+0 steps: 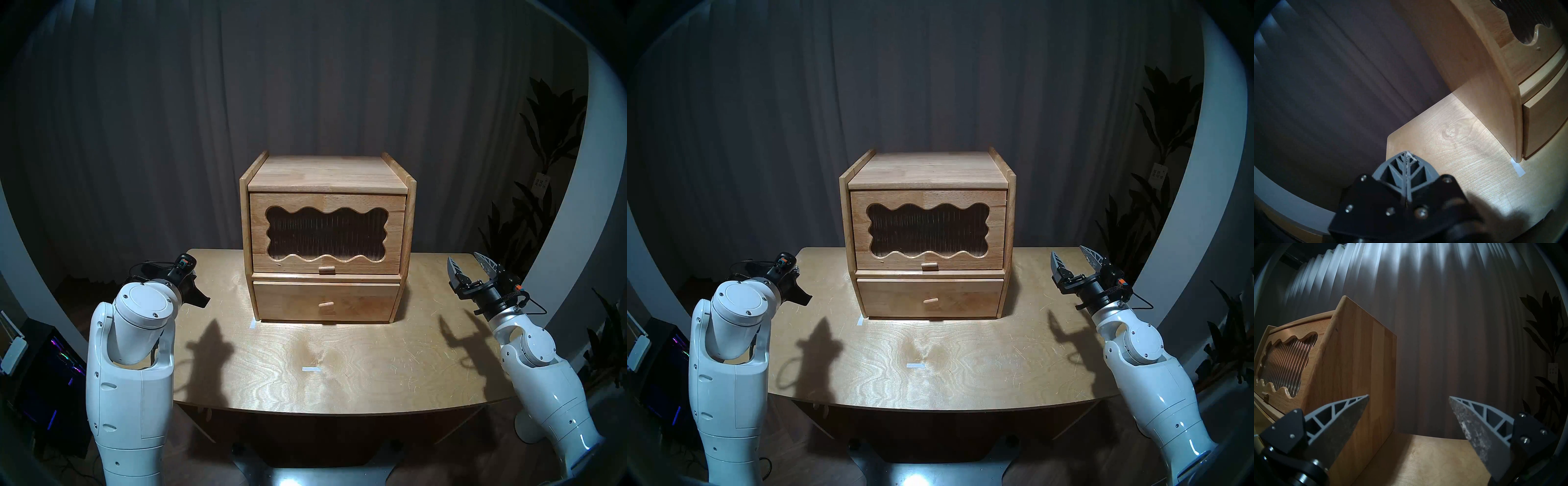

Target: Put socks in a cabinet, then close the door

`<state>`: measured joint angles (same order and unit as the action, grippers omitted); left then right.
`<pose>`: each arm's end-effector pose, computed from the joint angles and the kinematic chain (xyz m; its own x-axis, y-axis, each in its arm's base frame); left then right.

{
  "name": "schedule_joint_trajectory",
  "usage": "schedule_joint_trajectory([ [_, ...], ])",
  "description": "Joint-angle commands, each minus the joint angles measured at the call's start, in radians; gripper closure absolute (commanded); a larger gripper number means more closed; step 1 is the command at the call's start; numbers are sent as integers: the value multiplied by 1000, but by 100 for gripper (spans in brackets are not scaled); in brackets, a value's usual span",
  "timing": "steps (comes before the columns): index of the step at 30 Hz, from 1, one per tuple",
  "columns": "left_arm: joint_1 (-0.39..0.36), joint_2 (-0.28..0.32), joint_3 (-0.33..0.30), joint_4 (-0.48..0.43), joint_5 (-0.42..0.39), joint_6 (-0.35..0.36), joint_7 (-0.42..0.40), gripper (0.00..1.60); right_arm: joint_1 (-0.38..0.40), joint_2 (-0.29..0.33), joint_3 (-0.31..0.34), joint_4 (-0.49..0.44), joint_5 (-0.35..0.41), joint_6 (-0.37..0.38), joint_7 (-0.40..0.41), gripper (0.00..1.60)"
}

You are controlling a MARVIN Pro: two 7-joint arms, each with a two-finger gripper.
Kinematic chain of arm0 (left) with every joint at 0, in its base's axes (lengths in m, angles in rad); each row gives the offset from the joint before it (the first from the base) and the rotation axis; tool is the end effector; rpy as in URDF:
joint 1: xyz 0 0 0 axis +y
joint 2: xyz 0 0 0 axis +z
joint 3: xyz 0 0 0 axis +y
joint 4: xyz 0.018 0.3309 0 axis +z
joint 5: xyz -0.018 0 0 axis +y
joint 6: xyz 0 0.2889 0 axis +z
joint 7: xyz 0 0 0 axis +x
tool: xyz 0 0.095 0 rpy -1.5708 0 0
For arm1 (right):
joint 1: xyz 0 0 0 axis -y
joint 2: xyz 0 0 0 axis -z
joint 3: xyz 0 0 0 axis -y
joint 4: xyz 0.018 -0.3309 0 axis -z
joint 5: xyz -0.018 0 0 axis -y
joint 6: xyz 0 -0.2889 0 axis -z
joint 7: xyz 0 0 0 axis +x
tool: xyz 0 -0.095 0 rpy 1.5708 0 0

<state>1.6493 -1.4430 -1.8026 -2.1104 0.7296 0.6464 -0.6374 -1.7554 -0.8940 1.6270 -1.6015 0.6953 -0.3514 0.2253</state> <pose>0.3391 0.1010 -0.2446 0.3857 -0.5701 0.7255 -0.1153 -0.8099 -0.5751 0.3457 -0.2079 -0.2852 -0.2243 -0.0074 0.9745 0.1918 -0.9807 0.0367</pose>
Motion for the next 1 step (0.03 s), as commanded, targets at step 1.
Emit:
schedule_joint_trajectory([
  [1, -57, -7, -57, 18, -81, -47, -19, 160, 13, 0, -1, -17, -2, -4, 1, 0],
])
